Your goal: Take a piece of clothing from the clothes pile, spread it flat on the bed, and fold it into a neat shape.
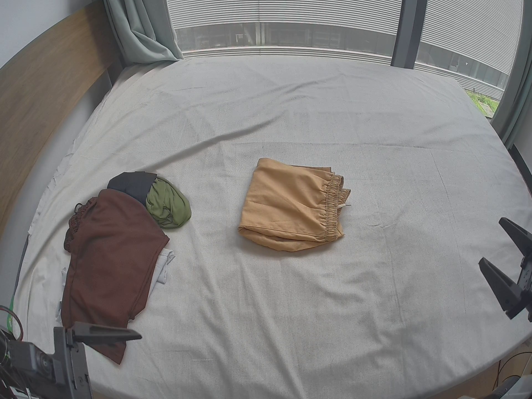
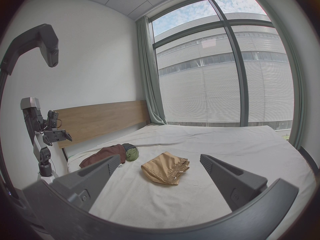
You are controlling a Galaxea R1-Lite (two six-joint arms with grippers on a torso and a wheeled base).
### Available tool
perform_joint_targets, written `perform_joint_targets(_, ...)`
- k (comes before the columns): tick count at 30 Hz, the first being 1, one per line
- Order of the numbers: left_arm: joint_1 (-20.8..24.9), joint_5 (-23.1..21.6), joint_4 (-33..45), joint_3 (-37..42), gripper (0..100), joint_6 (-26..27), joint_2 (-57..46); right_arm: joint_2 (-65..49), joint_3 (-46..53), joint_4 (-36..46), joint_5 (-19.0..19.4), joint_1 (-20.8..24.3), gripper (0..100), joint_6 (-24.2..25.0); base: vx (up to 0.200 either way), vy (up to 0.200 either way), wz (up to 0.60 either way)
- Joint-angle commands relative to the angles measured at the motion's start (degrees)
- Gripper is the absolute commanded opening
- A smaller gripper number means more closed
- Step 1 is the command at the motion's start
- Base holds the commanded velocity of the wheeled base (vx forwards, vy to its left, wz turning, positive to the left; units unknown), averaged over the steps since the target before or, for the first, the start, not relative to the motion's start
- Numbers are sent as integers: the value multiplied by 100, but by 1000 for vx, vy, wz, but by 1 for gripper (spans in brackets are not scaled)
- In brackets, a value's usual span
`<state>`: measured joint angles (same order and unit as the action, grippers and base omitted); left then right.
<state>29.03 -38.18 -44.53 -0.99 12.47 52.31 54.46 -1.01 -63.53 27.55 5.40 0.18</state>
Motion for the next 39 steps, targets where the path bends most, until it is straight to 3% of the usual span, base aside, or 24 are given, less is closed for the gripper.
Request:
perform_joint_targets(1,-81,118,902,72,100,-69,-1592,-1385,92,974,31,-259,100,-45,0,0,0)
perform_joint_targets(15,-1066,294,2634,81,100,-544,-3746,-3626,92,3232,22,-470,100,8,0,0,0)
perform_joint_targets(20,-1602,188,2985,72,100,-1230,-4721,-4329,92,3936,31,-479,100,17,0,0,0)
perform_joint_targets(27,-1619,294,2994,99,100,-1282,-4721,-5147,92,4902,31,-487,100,17,0,0,0)
perform_joint_targets(28,-1628,434,2994,99,100,-1247,-4721,-5446,101,5315,31,-487,100,17,0,0,0)
perform_joint_targets(30,-1628,434,2994,99,100,-1247,-4721,-5446,101,5315,31,-487,100,17,0,0,0)
perform_joint_targets(33,-1698,1050,3152,99,100,-1203,-4721,-5446,101,5658,-13,-479,100,-9,0,0,0)
perform_joint_targets(35,-1760,1146,3223,99,100,-1194,-4721,-5446,101,5764,-118,-487,100,-53,0,0,0)
perform_joint_targets(38,-1936,1454,3513,99,100,-1203,-4721,-5446,101,5975,-883,-487,100,-176,0,0,0)
perform_joint_targets(39,-1936,1480,3522,99,100,-1203,-4721,-5446,101,5975,-927,-487,100,-185,0,0,0)
